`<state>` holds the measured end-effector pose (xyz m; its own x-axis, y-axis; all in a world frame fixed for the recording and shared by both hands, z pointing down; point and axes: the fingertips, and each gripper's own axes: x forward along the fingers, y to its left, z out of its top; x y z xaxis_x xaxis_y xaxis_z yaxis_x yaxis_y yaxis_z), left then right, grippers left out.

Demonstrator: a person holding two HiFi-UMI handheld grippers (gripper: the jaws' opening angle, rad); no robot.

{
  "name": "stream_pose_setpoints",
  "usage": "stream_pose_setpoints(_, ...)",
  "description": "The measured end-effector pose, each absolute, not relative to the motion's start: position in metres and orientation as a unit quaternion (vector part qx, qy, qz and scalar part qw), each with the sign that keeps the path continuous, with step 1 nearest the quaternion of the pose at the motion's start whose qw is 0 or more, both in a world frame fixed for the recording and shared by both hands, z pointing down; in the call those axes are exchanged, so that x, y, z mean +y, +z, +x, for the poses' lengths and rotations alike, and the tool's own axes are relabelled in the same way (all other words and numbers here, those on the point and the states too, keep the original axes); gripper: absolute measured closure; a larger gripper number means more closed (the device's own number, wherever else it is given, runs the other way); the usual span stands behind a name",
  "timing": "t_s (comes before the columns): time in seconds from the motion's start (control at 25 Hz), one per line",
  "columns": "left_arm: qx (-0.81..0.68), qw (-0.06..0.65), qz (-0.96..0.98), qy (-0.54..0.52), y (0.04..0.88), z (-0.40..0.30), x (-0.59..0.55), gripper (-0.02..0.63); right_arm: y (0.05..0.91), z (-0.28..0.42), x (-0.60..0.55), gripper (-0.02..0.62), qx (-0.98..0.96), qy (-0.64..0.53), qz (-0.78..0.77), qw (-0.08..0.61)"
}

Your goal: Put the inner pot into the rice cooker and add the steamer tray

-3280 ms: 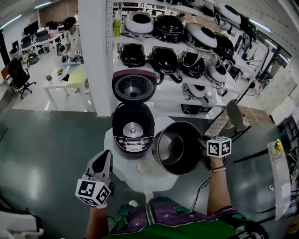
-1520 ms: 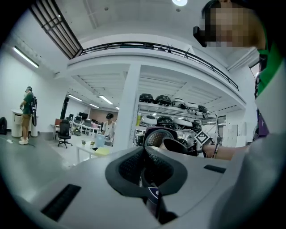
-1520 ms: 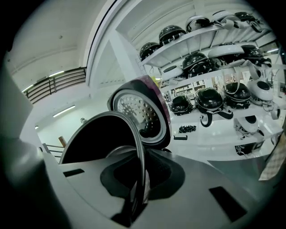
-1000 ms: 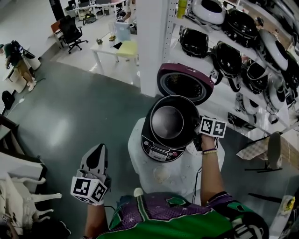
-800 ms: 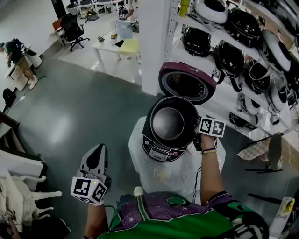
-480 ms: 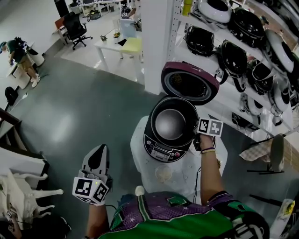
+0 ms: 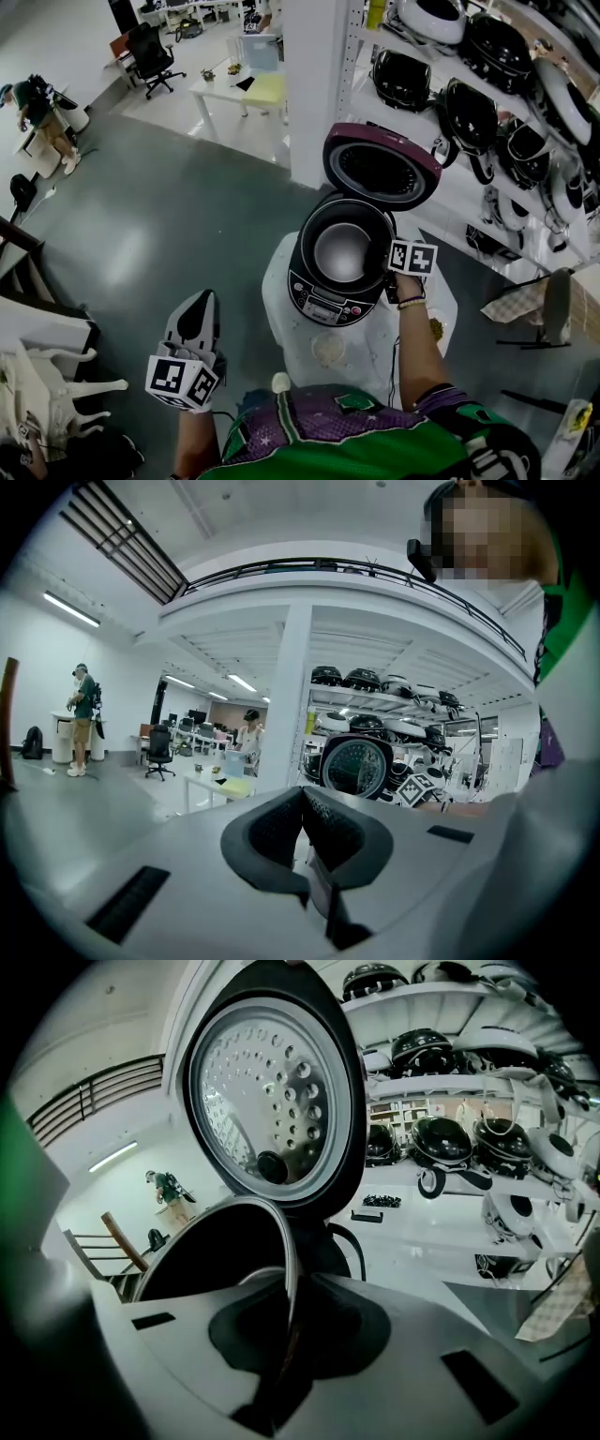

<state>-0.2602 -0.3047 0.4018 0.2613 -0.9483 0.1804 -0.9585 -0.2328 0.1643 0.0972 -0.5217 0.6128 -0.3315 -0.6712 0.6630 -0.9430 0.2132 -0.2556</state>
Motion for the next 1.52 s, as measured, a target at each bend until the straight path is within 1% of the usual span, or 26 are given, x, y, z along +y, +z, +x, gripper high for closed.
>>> stream_pose_setpoints(0.16, -0.603, 0.12, 0.788, 0.022, 0.401, -0.258, -0.307, 0.584, 0.61, 0.096, -0.521, 0.549, -0.754, 0.294, 0.544, 0.223)
stream_pose_setpoints(0.32, -0.597, 0.117, 0.793, 0.021, 0.4, -0.257, -0.308, 0.584, 0.619, 0.093, -0.515, 0.537, -0.749, 0.255, 0.544, 0.279)
stream_pose_setpoints(0.44, -0.593, 0.114, 0.797, 0.018, 0.398, -0.256, -0.308, 0.584, 0.625, 0.093, -0.509, 0.524, -0.749, 0.241, 0.545, 0.291)
stream_pose_setpoints(0.56, -0.591, 0.111, 0.799, 0.016, 0.394, -0.257, -0.305, 0.584, 0.624, 0.094, -0.505, 0.524, -0.746, 0.242, 0.551, 0.286)
stream_pose_setpoints(0.68, -0.584, 0.107, 0.805, 0.015, 0.392, -0.257, -0.303, 0.584, 0.623, 0.096, -0.496, 0.504, -0.743, 0.252, 0.556, 0.273)
stream_pose_setpoints(0.88, -0.572, 0.101, 0.814, 0.01, 0.387, -0.254, -0.298, 0.584, 0.622, 0.097, -0.477, 0.47, -0.741, 0.255, 0.556, 0.276)
stream_pose_setpoints(1.04, -0.561, 0.097, 0.822, 0.003, 0.384, -0.252, -0.291, 0.584, 0.613, 0.108, -0.459, 0.492, -0.734, 0.246, 0.571, 0.273)
stream_pose_setpoints(1.24, -0.544, 0.094, 0.834, -0.006, 0.381, -0.249, -0.281, 0.584, 0.596, 0.114, -0.433, 0.494, -0.732, 0.221, 0.587, 0.265)
stream_pose_setpoints(1.52, -0.509, 0.09, 0.856, -0.02, 0.38, -0.239, -0.269, 0.584, 0.565, 0.108, -0.392, 0.498, -0.742, 0.194, 0.607, 0.209)
